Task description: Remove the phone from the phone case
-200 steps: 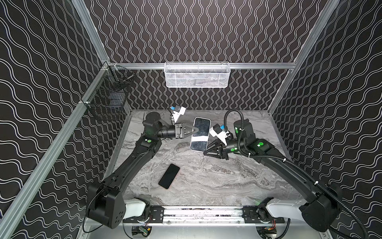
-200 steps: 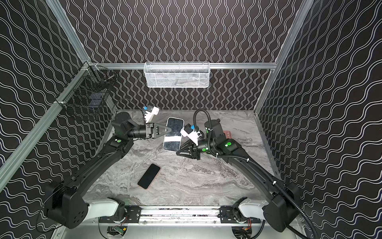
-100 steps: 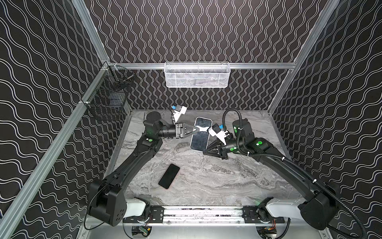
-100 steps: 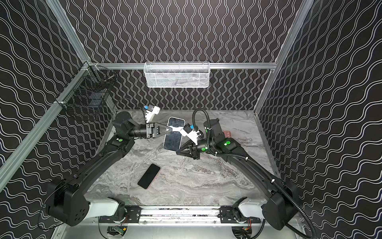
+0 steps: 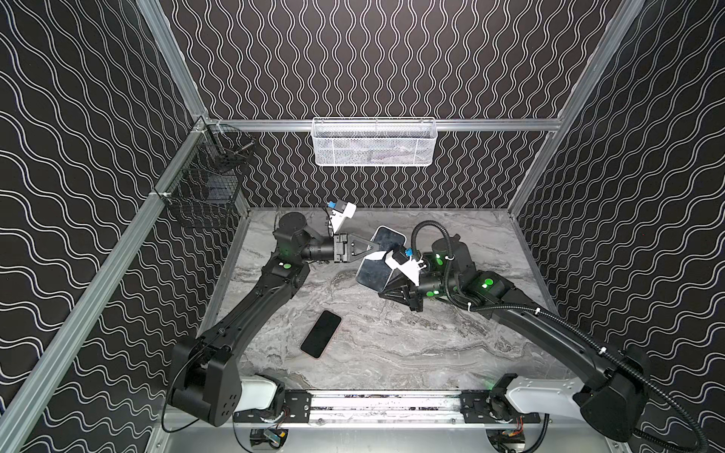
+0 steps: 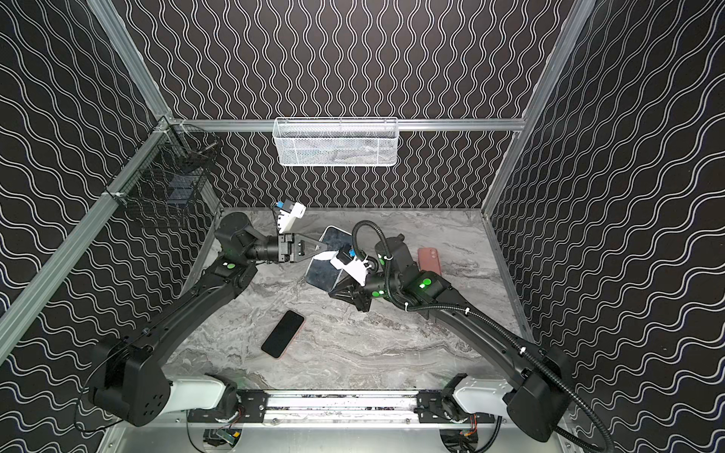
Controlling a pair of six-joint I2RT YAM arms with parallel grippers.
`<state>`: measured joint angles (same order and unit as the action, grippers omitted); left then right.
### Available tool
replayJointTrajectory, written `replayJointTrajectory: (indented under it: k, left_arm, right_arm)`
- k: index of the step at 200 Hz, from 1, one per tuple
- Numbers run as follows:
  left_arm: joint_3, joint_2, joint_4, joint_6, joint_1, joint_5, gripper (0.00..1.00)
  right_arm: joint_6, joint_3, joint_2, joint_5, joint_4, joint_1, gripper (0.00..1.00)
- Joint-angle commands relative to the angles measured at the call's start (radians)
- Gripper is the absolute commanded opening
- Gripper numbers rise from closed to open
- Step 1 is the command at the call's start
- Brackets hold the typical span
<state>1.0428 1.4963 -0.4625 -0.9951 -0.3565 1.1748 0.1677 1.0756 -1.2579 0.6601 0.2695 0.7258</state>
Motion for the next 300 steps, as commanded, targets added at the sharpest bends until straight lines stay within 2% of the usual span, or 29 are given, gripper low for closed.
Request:
replayJointTrajectory:
  k: [1,39,75,112,138,154,165,182,206,251,267,300]
  left_arm:
    - [0.013,-0.014,-0.021,-0.028,-0.004,-0.045,0.0]
    - [0.013,-0.024,-0.033,-0.049,-0.003,-0.045,0.0]
    - [-0.005,-0.041,-0.052,-0.088,-0.003,-0.068,0.0]
    - [-0.029,-0.095,0.095,-0.034,-0.004,-0.235,0.0]
    - [-0.068,-0.149,0.11,-0.055,-0.005,-0.385,0.0]
    - [-0.112,-0.191,0.1,-0.11,-0.005,-0.499,0.0]
    - [-0.147,-0.215,0.072,-0.149,-0.008,-0.569,0.0]
    - [-0.19,-0.247,0.058,-0.2,-0.012,-0.657,0.0]
    - [-0.267,-0.279,-0.025,-0.291,-0.026,-0.732,0.0]
    - [-0.381,-0.301,-0.173,-0.428,-0.08,-0.802,0.0]
    - [-0.392,-0.306,-0.182,-0.439,-0.095,-0.811,0.0]
    - [-0.408,-0.315,-0.204,-0.474,-0.112,-0.806,0.0]
  right_arm:
    - [0.042,-0.019,0.01,-0.08,-0.094,0.003,0.07]
    - [0.02,-0.03,0.008,-0.065,-0.115,-0.017,0.08]
    - [-0.069,-0.086,0.036,0.027,-0.223,-0.072,0.13]
    - [-0.235,-0.163,0.073,0.131,-0.383,-0.107,0.25]
    - [-0.389,-0.255,0.118,0.148,-0.537,-0.109,0.44]
    - [-0.507,-0.342,0.155,0.153,-0.69,-0.11,0.6]
    - [-0.594,-0.407,0.173,0.154,-0.806,-0.109,0.65]
    - [-0.74,-0.496,0.19,0.137,-0.989,-0.109,0.66]
    - [-0.885,-0.578,0.202,0.049,-1.17,-0.091,0.67]
    - [-0.87,-0.551,0.187,-0.18,-1.115,0.03,0.67]
    - [-0.915,-0.556,0.152,-0.207,-1.178,0.035,0.67]
    - [-0.944,-0.534,0.069,-0.188,-1.238,0.038,0.67]
